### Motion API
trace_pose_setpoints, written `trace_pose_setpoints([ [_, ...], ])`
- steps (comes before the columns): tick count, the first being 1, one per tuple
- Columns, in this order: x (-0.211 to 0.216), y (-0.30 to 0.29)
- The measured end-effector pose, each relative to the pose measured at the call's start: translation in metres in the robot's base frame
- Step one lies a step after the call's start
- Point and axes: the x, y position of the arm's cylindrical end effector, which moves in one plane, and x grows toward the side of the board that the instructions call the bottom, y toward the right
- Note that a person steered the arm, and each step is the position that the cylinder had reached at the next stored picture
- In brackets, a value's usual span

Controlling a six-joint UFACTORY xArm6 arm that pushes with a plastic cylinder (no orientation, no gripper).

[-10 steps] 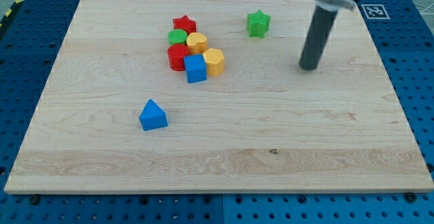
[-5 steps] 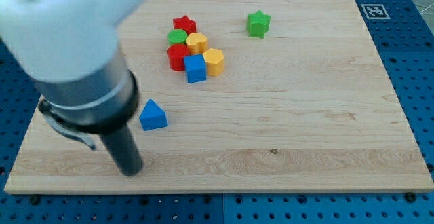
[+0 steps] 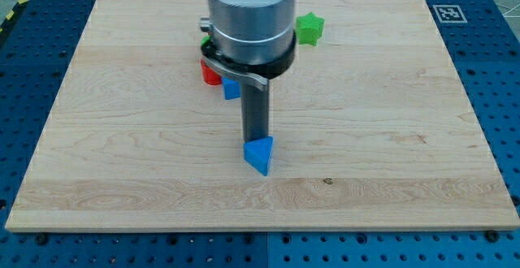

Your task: Slide the blue triangle towards the center right

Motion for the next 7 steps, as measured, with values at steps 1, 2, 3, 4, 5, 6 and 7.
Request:
trace_pose_setpoints([
  [1, 0.017, -0.021],
  [2, 0.038, -0.061],
  [3, 0.058, -0.045],
  [4, 0.053, 0.001],
  [5, 0.032, 0.004],
  [6, 0.010, 0.008],
  [7, 0.001, 0.045],
])
